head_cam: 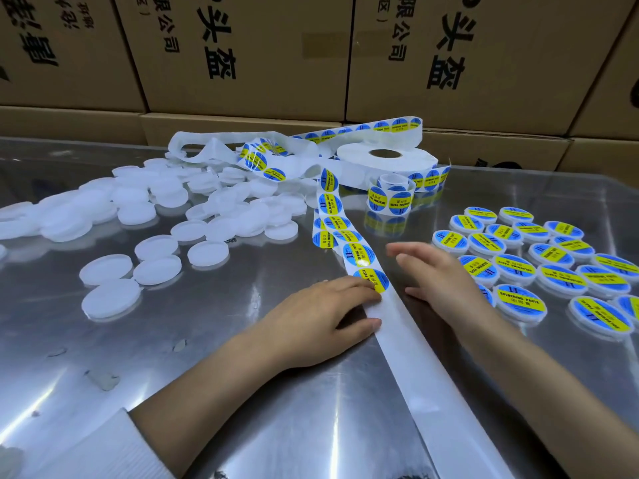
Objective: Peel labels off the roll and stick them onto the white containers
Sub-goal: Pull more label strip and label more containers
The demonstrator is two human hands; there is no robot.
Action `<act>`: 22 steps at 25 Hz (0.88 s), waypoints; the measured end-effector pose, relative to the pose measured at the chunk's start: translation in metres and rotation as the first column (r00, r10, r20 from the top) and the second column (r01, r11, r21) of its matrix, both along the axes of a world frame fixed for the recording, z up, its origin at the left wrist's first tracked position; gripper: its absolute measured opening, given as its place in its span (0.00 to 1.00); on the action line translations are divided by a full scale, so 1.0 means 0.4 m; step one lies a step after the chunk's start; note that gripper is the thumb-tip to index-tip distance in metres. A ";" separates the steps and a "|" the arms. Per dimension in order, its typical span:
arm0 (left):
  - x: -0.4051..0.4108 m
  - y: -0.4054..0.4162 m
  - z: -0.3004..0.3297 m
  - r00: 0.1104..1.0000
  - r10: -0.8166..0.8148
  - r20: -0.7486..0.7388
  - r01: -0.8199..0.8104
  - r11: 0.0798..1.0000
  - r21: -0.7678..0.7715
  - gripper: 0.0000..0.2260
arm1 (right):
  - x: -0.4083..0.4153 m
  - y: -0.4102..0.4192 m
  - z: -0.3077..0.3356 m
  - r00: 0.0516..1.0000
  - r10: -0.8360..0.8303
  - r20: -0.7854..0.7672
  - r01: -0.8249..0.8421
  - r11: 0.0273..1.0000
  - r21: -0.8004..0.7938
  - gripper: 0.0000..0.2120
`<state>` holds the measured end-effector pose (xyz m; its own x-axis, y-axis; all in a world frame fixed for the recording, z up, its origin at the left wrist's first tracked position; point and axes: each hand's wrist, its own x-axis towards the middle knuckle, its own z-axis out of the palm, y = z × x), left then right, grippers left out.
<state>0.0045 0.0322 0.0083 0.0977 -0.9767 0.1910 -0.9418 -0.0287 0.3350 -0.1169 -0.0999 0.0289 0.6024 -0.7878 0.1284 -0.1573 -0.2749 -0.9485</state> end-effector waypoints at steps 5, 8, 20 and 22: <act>0.027 0.008 0.022 0.987 0.160 0.002 -0.159 0.983 -0.092 0.13 | -0.005 0.022 -0.042 0.902 0.093 -0.422 -0.310 0.819 -0.483 0.15; 0.087 0.028 0.042 0.873 0.487 0.040 -0.476 0.866 -0.151 0.14 | -0.010 0.023 -0.046 0.906 0.086 -0.414 -0.310 0.801 -0.512 0.16; 0.174 0.065 0.056 0.671 0.722 0.171 -0.731 0.682 -0.016 0.09 | -0.009 0.019 -0.053 0.902 0.036 -0.431 -0.296 0.777 -0.555 0.13; 0.145 0.048 0.047 0.789 0.614 -0.010 -0.614 0.789 0.013 0.06 | -0.010 0.016 -0.055 0.905 0.013 -0.425 -0.275 0.781 -0.561 0.15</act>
<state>0.0626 0.0512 0.0270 0.6797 -0.7118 0.1771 -0.7203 -0.6021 0.3443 -0.1207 -0.0936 0.0070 0.8033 -0.5271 0.2773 -0.3744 -0.8090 -0.4532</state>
